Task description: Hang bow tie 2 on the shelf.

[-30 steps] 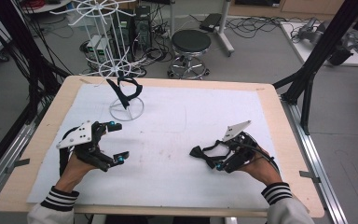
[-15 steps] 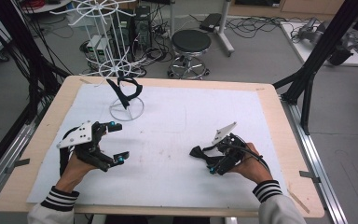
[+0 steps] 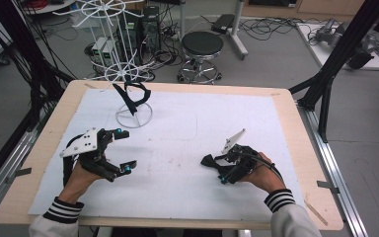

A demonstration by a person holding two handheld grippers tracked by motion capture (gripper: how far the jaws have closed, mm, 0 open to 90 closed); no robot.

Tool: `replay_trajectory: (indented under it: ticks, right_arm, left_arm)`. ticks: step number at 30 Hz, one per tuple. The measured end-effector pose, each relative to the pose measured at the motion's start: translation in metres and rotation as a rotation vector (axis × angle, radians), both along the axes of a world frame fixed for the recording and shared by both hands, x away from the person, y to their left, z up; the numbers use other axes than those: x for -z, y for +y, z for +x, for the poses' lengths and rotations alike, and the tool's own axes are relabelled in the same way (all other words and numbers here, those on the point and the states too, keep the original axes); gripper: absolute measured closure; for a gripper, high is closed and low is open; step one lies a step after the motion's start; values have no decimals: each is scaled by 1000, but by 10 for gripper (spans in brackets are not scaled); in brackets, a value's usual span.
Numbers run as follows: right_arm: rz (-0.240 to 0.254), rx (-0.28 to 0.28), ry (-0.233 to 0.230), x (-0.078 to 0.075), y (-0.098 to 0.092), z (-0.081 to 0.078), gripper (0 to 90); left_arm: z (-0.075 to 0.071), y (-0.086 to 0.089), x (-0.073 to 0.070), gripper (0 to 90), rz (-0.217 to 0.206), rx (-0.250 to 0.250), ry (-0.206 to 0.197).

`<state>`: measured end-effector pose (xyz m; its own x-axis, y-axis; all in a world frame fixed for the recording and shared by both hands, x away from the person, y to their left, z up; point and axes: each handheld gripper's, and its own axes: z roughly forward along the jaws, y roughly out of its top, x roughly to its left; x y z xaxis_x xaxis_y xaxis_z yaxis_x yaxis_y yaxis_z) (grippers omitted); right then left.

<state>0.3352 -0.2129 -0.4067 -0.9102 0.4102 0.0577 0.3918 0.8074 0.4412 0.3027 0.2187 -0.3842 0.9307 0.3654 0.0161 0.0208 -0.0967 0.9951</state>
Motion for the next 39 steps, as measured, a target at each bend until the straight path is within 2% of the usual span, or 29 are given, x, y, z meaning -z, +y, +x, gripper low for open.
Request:
replay_trajectory:
  ticks: [8,20,29,39]
  right_arm:
    - [-20,-23,28,3,1,3,364]
    - [-65,-22,33,6,1,5,496]
    - [-88,-8,3,3,-2,8,767]
    - [-79,-8,-13,1,-3,8,789]
  left_arm:
    - [0,1,0,17,0,1,-2]
    - [0,1,0,17,1,1,-5]
    - [0,1,0,18,0,1,-2]
    - [0,1,0,17,-1,2,-4]
